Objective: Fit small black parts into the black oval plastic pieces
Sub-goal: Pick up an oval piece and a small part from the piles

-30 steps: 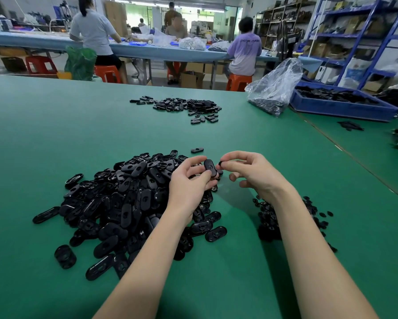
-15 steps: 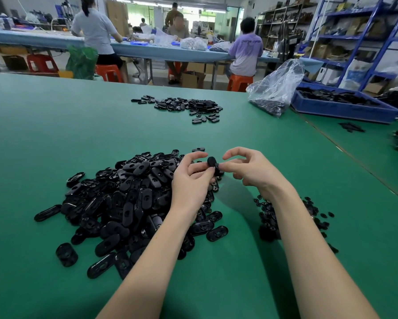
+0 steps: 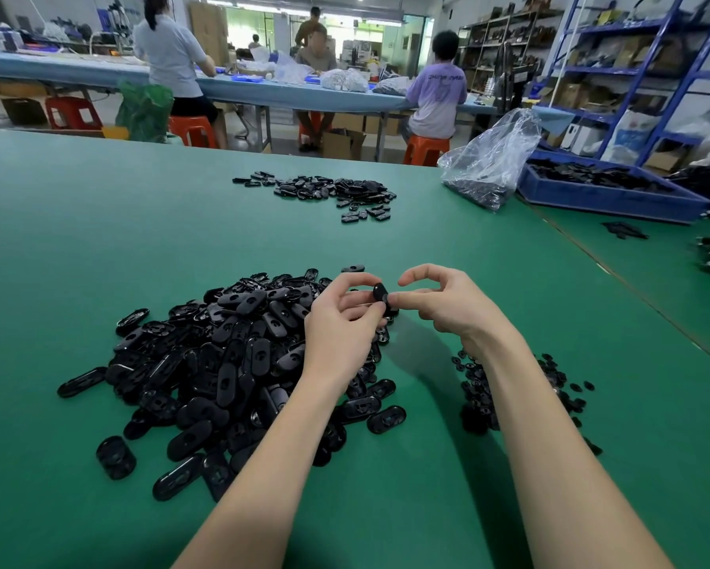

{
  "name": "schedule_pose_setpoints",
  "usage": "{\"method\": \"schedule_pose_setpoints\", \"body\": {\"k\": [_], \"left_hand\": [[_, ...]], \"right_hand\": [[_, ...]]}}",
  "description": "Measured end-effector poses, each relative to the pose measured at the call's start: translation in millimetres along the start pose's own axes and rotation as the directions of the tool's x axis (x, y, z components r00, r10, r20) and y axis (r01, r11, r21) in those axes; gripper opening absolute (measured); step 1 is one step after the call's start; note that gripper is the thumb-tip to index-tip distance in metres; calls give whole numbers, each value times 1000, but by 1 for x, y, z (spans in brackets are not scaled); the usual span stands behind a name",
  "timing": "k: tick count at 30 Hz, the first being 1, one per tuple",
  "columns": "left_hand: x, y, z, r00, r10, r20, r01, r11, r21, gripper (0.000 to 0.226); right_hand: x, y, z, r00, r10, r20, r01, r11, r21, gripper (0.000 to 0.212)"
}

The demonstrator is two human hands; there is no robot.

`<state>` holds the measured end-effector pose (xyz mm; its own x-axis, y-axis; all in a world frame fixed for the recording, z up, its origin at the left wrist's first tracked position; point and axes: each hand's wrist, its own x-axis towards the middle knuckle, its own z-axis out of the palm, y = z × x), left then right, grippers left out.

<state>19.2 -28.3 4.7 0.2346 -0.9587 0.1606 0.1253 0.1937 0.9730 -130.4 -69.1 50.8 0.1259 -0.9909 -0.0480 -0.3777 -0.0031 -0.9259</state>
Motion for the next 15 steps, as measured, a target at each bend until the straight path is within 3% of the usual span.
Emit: {"method": "schedule_pose_setpoints", "body": {"k": [3,7,11,15], "left_hand": [[1,2,-1,998,-55,13,56,996,-71,26],[4,6,-4,990,-121,75,133,976,-174,25],[5,11,-11,989,-114,91,108,992,64,18],[5,14,-14,992,-107,65,98,987,130,17]], "right_hand": [[0,-1,0,999,-31,-13,31,999,-26,23],[-1,3,-3,999,34,28,-34,999,2,23],[-2,5,-4,999,-14,48,13,1000,10,23],[-1,0,-7,990,-102,99,106,993,-44,9]]}}
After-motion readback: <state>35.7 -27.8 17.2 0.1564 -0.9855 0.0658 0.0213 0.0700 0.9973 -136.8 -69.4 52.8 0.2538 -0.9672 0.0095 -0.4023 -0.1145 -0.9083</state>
